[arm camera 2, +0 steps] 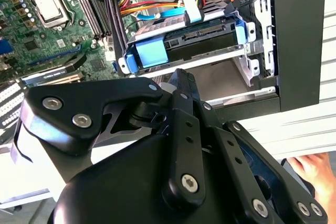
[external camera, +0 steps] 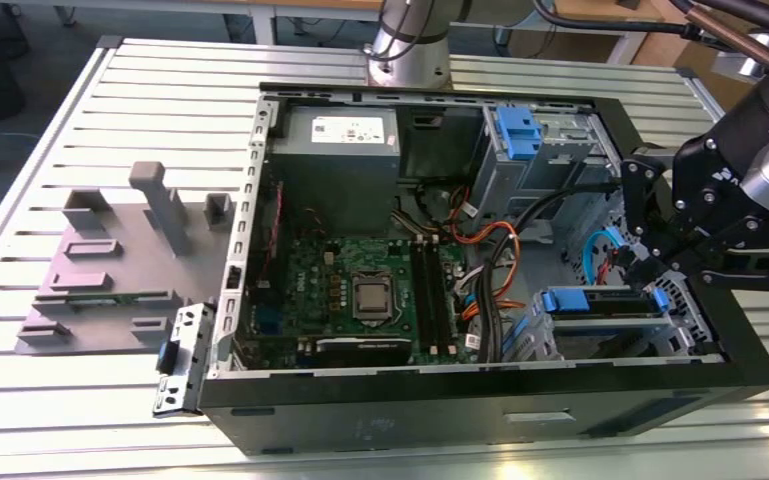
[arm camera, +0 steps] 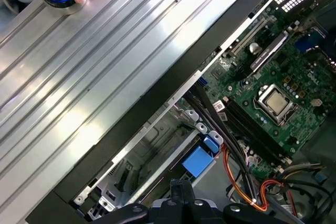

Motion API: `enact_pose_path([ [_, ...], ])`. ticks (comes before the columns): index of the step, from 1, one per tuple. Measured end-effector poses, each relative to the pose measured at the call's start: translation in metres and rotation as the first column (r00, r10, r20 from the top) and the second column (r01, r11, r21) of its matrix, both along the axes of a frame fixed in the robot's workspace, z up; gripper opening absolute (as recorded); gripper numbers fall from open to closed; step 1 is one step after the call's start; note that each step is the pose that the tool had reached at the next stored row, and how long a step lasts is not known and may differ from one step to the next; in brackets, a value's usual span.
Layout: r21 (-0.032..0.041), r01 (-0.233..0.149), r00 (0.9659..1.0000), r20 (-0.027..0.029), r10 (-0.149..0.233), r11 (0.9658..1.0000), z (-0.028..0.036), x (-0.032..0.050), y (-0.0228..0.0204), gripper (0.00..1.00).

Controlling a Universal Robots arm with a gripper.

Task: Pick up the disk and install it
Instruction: 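Insert the first disk wire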

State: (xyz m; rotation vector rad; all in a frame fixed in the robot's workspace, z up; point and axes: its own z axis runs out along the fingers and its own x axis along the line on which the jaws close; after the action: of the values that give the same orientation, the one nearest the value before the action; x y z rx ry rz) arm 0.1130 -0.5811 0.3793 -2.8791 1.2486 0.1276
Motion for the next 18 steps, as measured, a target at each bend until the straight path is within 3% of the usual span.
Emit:
enact_pose_path([
  [18, 0.0, -0.026, 0.9997, 0.0, 0.026, 0.9997, -0.0001, 0.0, 0.0, 0.11],
])
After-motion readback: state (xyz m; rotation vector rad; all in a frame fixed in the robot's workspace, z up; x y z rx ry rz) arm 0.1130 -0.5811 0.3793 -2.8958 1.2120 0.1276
